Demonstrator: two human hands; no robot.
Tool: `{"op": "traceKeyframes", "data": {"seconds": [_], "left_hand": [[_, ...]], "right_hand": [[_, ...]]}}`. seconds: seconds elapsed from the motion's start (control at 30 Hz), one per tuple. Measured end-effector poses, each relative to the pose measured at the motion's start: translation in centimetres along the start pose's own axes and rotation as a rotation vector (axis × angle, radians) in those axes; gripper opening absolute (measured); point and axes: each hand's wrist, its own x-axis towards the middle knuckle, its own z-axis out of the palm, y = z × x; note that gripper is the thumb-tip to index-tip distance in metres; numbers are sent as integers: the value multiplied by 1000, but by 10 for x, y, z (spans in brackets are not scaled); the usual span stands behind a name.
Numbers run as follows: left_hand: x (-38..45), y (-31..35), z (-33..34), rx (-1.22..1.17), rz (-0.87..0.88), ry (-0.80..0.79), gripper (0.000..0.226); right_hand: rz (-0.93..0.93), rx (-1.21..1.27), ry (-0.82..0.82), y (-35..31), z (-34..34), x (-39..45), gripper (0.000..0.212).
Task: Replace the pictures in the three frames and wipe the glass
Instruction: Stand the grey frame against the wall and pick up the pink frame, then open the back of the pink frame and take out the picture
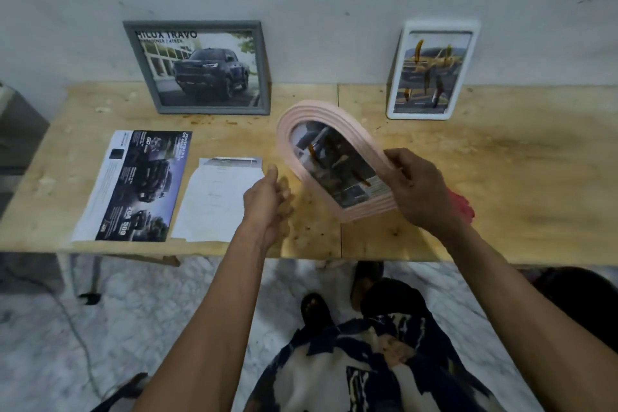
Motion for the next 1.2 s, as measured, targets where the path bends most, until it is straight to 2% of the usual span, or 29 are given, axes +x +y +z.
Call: {"op": "traceKeyframes", "data": {"seconds": [0.13,0.23,0.33,0.4,0.47,0.53,0.63,0.7,0.83,0.97,1.07,1.2], "left_hand": [[6,28,-1,-110,31,-69,54],[8,38,1,0,10,-48,35],[13,33,-2,76,-45,2,12],[18,23,-5,116,-71,22,5],[22,11,-8,154,-70,27,3],[26,-1,-13,197,-60,23,8],[36,-16,-22,237,-62,11,13],[41,-23,-26,253,-79,9,14],[45,-36,-28,316,-69,73,15],[46,-48,-20,519,9,180,27],[42,-49,-12,704,68,234,29],[38,-50,-2,840,111,243,35]], "right_hand": [[-296,-279,74,11,13,-15,23],[-391,-361,41,24,25,-25,23],[-387,-384,40,34,31,-33,22],[-289,-388,50,38,35,-38,26],[-47,-309,51,41,36,-44,52],[186,-57,-1,39,31,-47,82],[471,318,-73,44,30,-47,94],[630,390,-45,55,36,-43,101],[710,348,56,63,49,-36,75],[689,263,41,69,59,-30,45],[692,190,19,73,64,-25,44],[645,104,-19,81,70,-20,61]]}}
